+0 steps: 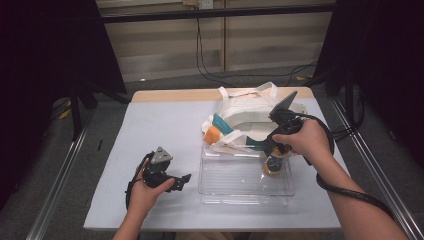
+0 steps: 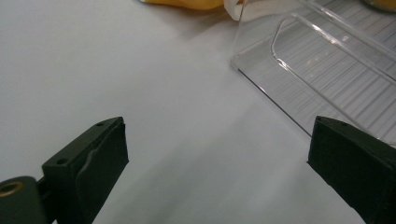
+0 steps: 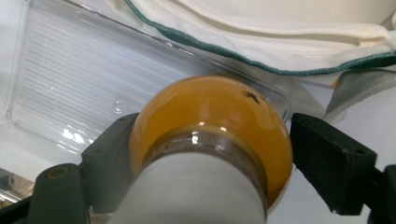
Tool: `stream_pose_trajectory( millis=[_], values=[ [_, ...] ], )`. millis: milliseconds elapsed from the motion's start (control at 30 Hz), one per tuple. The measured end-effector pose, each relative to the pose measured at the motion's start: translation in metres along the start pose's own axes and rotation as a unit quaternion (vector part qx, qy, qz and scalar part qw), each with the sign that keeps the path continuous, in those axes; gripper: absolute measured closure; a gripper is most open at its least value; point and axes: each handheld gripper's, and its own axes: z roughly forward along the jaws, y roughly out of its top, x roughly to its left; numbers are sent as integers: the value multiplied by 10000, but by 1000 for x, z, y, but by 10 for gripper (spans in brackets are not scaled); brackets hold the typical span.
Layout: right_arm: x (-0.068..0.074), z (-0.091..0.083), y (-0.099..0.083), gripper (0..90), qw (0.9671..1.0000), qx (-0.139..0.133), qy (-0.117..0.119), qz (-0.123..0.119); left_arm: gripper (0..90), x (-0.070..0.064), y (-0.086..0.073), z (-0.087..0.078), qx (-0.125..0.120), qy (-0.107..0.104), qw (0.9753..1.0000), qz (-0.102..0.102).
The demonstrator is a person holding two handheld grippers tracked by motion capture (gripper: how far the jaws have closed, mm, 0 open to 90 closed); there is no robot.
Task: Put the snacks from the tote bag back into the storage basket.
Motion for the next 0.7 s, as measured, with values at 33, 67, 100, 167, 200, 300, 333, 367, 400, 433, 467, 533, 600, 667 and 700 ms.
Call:
stream_pose_trajectory(
  millis=[33, 67, 100, 167, 200, 300, 333, 367, 400, 433, 467, 533, 600, 667, 700],
  values=[
    [0, 0, 0, 184, 10000, -6, 27, -56, 46, 0, 0, 0, 3, -15, 10000, 12],
    [-1, 0, -1, 170, 10000, -24, 37, -67, 46, 0, 1, -1, 34, -5, 10000, 39],
    [-1, -1, -1, 161, 9999, -35, 38, -87, 46, 0, 1, -1, 34, -7, 10000, 39],
    [-1, -2, -3, 158, 9999, -55, 98, -109, 46, 0, 1, 0, 20, -12, 10000, 6],
    [-1, -2, -3, 152, 9998, -72, 114, -146, 46, 0, 0, 0, 5, -24, 10000, -1],
    [-2, -2, -4, 133, 9996, -104, 54, -264, 46, 0, 0, 1, 24, -12, 10000, 2],
    [-2, -3, -5, 132, 9995, -128, 89, -263, 46, 0, 0, 1, 24, -12, 10000, -10],
    [-2, -4, -5, 129, 9994, -162, 78, -291, 46, 0, 0, 1, 16, -16, 10000, -16],
    [-2, -4, -5, 127, 9992, -192, 91, -326, 46, 0, 0, 1, -11, -13, 10000, -43],
    [-3, -5, -5, 124, 9992, -199, 85, -348, 46, 0, 0, 1, 0, -7, 10000, -29],
    [-3, -5, -5, 121, 9992, -189, 78, -350, 46, 0, 0, 1, 0, -15, 10000, -34],
    [-3, -5, -6, 120, 9989, -187, 51, -434, 46, 0, 0, 1, 10, -13, 10000, -16],
    [-4, -6, -8, 116, 9986, -214, 74, -472, 46, 1, -1, 2, -20, -22, 10000, -43],
    [-5, -6, -9, 108, 9985, -215, 62, -509, 46, 2, -2, 1, 30, -8, 10000, 1],
    [-5, -6, -9, 104, 9982, -217, 39, -550, 46, 2, -2, 0, 56, 24, 10000, -29]
  ],
)
